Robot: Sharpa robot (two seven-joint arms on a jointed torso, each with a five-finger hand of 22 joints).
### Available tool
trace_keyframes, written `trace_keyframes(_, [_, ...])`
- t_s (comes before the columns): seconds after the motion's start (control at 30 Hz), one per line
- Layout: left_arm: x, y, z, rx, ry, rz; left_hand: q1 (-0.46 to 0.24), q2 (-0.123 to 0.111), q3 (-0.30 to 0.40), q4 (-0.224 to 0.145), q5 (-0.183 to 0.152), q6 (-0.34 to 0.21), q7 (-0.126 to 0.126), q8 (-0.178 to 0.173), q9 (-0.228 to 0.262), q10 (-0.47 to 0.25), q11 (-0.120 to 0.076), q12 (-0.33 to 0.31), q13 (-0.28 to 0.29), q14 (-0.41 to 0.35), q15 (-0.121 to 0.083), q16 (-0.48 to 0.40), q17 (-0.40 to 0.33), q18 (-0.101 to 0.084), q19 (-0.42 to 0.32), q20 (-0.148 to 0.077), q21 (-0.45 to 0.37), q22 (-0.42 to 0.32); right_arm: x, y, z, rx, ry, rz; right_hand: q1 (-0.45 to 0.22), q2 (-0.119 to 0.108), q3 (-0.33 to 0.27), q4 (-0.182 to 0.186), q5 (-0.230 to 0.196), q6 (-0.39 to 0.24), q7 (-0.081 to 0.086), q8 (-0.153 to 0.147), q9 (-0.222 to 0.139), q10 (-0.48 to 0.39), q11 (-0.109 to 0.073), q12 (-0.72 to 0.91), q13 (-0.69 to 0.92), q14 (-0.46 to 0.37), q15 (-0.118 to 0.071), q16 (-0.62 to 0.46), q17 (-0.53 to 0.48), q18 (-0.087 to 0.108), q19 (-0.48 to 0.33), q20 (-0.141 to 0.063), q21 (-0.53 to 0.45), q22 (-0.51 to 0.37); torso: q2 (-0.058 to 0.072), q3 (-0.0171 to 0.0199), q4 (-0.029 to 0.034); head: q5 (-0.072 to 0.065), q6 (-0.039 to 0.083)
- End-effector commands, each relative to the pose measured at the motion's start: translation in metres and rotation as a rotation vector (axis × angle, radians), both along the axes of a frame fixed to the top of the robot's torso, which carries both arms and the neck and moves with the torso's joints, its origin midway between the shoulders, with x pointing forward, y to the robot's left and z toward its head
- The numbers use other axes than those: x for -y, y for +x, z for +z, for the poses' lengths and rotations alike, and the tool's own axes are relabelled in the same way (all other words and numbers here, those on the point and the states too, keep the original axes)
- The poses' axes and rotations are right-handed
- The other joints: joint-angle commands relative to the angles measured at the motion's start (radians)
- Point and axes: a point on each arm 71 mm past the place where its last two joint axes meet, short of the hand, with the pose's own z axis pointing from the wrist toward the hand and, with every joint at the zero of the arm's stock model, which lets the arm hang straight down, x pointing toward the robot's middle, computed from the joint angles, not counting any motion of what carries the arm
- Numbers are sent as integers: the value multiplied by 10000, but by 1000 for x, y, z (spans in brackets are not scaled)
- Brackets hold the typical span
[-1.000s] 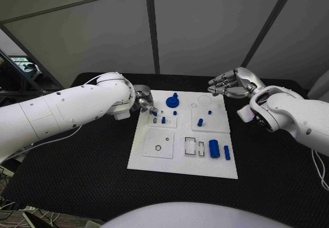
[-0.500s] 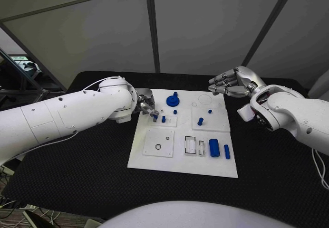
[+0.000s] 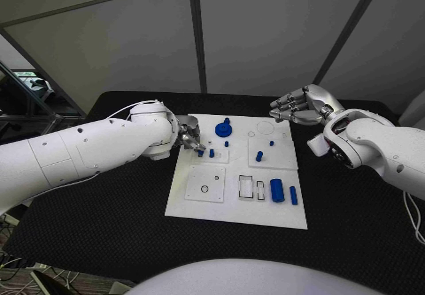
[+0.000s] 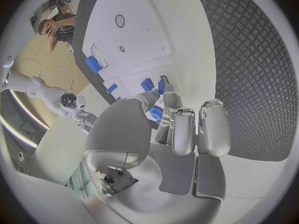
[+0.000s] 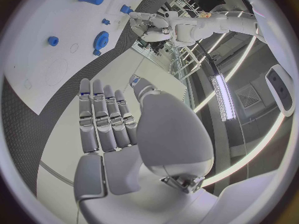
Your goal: Assemble the parts on the task board
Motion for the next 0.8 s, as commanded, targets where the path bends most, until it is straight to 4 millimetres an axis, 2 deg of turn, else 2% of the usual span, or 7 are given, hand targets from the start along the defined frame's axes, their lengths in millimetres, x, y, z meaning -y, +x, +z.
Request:
trace_keyframes(0.03, [-1, -1, -2, -89, 274, -52, 10, -78, 1223, -1122, 52, 37, -39, 65, -9, 270, -164, 52, 19, 634, -65, 51, 987, -765, 194, -64, 62, 840, -1, 0, 1, 52, 12, 103, 2, 102, -12, -23, 41, -50, -11, -25, 0, -82, 15, 0, 3, -57, -25, -19, -16, 128, 77, 4, -66, -10, -5, 3, 5, 7, -9])
trace_keyframes(0.8, [-4, -2, -4, -291, 477, -41, -13, -128, 1296, -1145, 81, 59, -44, 71, -1, 311, -170, 68, 48, 637, -69, 56, 994, -772, 210, -69, 88, 866, -2, 0, 1, 30, 10, 144, -18, 116, -27, -19, 52, -51, -10, -24, 0, -84, 17, 2, 3, -56, -23, -19, -25, 127, 89, 5, -84, -24, -6, 4, -1, 37, -58])
